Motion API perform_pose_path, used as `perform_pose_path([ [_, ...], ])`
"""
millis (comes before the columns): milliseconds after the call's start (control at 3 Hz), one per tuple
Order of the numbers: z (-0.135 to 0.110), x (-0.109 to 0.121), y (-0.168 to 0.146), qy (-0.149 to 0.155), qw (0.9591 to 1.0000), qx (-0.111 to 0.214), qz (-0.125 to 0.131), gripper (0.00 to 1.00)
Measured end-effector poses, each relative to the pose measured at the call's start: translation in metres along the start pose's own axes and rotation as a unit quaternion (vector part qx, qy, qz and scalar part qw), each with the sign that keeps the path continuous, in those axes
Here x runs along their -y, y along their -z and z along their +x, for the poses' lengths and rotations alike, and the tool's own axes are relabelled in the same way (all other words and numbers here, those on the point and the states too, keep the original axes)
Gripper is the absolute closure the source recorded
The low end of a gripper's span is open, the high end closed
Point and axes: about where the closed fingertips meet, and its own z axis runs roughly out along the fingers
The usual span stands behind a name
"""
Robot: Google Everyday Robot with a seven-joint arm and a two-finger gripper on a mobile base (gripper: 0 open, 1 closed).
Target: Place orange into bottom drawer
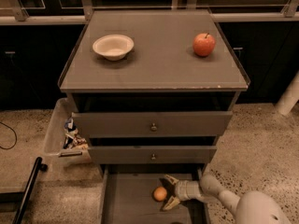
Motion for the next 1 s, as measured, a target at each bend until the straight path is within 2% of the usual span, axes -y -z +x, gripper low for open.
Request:
perform_pose_path([
  [333,-0.004,0.000,0.005,0.003,1.0000,0.003,0.001,0.00],
  [667,-0.010,0.003,0.038,0.024,0.9996,-0.007,0.010,0.00],
  [1000,-0.018,0.004,0.093,0.050,0.9977,-0.036,0.026,0.00],
])
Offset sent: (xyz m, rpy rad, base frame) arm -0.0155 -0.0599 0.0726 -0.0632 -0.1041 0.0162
